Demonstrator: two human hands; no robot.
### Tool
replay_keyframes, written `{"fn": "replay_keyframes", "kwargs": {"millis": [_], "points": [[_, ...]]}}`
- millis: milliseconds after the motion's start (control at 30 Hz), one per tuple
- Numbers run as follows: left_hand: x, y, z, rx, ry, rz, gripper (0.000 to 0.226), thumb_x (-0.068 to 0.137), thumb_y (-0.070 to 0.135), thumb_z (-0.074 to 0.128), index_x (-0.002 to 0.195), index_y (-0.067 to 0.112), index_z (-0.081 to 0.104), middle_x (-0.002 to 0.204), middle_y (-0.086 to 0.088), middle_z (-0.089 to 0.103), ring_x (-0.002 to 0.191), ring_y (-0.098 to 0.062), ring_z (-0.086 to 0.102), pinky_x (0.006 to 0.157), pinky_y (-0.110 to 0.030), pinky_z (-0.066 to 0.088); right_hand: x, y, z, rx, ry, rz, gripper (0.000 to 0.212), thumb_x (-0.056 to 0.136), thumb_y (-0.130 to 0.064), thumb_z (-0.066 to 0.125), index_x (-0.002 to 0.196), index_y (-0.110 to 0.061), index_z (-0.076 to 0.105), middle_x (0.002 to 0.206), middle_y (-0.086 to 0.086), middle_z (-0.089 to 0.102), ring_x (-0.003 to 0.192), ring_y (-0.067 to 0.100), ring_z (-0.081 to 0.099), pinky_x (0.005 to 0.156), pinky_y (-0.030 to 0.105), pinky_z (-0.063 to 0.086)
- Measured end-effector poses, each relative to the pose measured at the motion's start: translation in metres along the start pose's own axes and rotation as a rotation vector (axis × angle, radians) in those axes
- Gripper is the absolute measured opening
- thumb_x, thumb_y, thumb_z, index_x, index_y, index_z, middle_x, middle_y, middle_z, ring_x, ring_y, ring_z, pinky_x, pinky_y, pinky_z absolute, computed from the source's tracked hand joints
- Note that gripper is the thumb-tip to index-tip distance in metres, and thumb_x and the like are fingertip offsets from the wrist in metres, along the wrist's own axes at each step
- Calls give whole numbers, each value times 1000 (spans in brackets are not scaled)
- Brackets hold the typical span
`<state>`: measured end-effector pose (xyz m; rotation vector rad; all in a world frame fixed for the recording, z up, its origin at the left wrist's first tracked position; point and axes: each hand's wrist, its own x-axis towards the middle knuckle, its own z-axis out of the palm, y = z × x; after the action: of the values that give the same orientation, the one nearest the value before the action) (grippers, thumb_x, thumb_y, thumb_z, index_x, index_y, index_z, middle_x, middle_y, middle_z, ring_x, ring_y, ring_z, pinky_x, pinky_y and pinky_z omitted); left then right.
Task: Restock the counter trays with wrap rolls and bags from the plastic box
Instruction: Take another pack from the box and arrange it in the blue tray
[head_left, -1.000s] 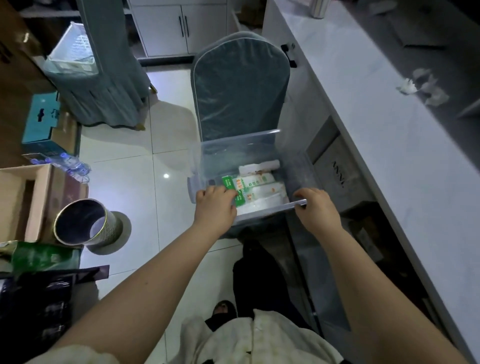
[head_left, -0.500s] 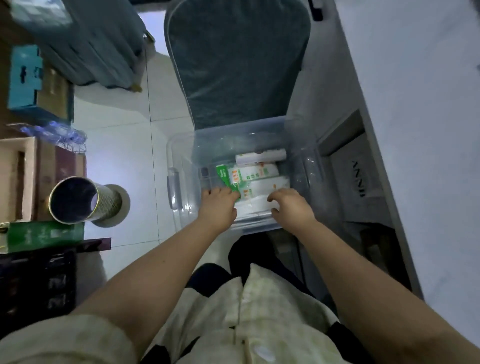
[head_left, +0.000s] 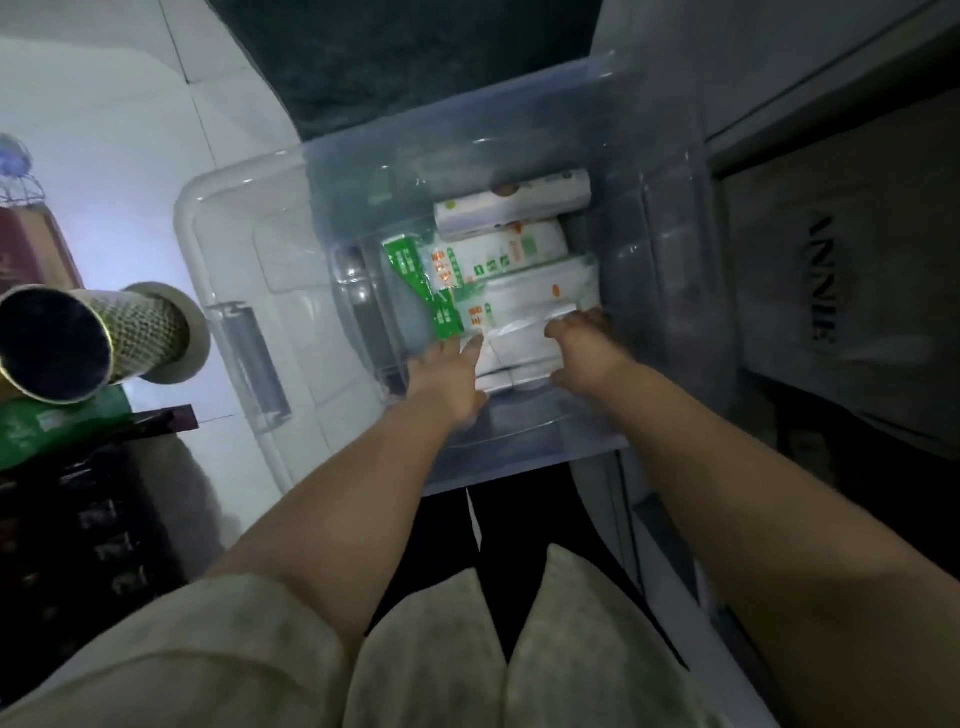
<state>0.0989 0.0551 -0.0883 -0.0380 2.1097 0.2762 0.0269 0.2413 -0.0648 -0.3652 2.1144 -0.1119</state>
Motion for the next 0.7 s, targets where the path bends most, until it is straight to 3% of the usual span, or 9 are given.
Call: {"fn": "replay_keyframes", "kwargs": {"millis": [100, 200, 433, 533, 700], "points": [[21, 4, 11, -15, -11, 11, 99, 79, 38, 67, 150, 23, 1, 157, -8, 13, 140, -30, 19, 108, -53, 26, 18, 4, 6, 4, 20, 31, 49, 75, -18, 67, 122, -15, 52, 130, 12, 47, 122, 33, 36, 102, 40, 38], [36, 7, 17, -27, 69, 25, 99, 75, 31, 72, 149, 22, 7, 148, -11, 27, 131, -32, 32, 105, -47, 30, 26, 8, 11, 51, 52, 68, 47, 77, -10, 60, 122, -19, 53, 131, 8, 47, 124, 31, 34, 104, 39, 35], [42, 15, 8, -49, 160, 71, 49, 84, 18, 60, 131, 17, 47, 127, -10, 51, 112, -32, 49, 95, -40, 36, 20, 4, 0, 185, 249, 12, 46, 76, -4, 56, 121, -18, 56, 130, 8, 52, 121, 29, 40, 101, 41, 40], [25, 17, -10, -131, 272, 97, 43, 81, 12, 63, 123, 16, 54, 123, -7, 54, 112, -29, 48, 92, -37, 35, 10, -7, -17, 224, 296, -32, 44, 78, -2, 56, 121, -13, 57, 128, 11, 54, 120, 31, 41, 99, 42, 41], [-24, 17, -68, -33, 466, 176, 34, 80, 15, 65, 113, 18, 59, 116, -5, 59, 110, -27, 49, 88, -37, 32, -32, -25, -68, 236, 474, -143, 38, 80, -5, 59, 118, -10, 59, 121, 12, 59, 115, 33, 45, 94, 39, 41]]}}
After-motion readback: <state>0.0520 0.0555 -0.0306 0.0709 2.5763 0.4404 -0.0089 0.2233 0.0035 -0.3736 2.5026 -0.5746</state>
